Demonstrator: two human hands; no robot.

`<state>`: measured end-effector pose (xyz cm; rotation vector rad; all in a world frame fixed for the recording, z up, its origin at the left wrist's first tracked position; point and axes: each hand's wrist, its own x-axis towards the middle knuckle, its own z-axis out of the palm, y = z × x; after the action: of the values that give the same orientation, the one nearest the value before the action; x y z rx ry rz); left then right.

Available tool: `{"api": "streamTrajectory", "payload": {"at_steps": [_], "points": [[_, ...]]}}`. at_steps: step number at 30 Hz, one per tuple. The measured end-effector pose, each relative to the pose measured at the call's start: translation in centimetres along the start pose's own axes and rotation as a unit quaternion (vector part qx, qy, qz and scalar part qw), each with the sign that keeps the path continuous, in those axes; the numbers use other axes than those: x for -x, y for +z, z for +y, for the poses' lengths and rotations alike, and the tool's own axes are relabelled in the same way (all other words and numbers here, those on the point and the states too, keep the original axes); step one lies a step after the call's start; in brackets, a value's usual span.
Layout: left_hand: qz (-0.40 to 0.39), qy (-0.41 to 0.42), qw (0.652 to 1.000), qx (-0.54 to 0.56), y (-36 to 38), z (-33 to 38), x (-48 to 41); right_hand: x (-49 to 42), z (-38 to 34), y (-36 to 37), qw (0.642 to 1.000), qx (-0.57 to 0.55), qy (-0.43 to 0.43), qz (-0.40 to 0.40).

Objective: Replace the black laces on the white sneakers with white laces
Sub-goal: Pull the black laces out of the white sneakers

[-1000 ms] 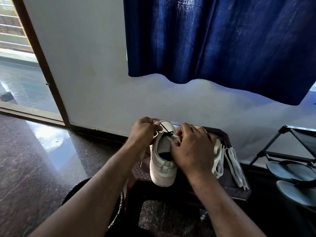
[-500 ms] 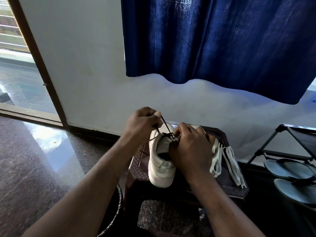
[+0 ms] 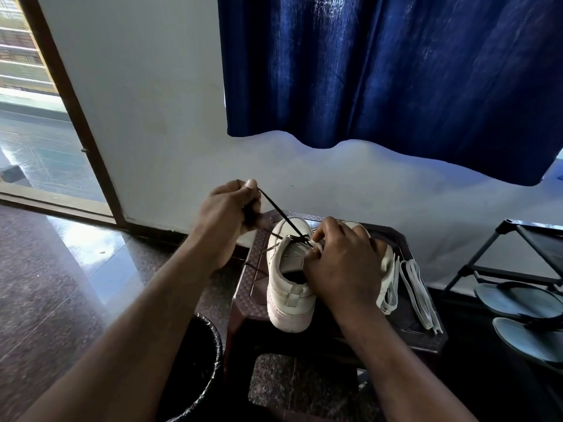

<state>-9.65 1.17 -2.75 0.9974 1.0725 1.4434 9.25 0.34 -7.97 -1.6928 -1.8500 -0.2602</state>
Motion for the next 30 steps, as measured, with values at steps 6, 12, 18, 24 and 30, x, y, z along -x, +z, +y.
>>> {"api": "streamTrajectory", "payload": {"at_steps": [6, 12, 18, 24, 30], "points": [[-0.078, 0.074, 0.840, -0.531, -1.5, -0.7, 0.0, 0.0, 0.0, 0.0, 1.000, -0.004, 0.005, 0.000], [-0.051, 0.022, 0.980, 0.189, -0.7, 1.0, 0.8, 0.0, -0.2, 0.0, 1.000, -0.008, 0.003, -0.001], [0.025, 0.072, 0.945, -0.318, -0.1, -1.5, 0.1, 0.1, -0.1, 0.0, 1.000, -0.011, 0.000, 0.001], [-0.072, 0.196, 0.777, -0.594, 2.5, -4.0, 0.3, 0.1, 0.0, 0.1, 1.000, -0.007, -0.010, 0.008], [0.002, 0.151, 0.894, -0.422, 3.0, -3.9, -0.7, 0.1, 0.2, 0.2, 1.000, 0.002, -0.004, 0.016]]}}
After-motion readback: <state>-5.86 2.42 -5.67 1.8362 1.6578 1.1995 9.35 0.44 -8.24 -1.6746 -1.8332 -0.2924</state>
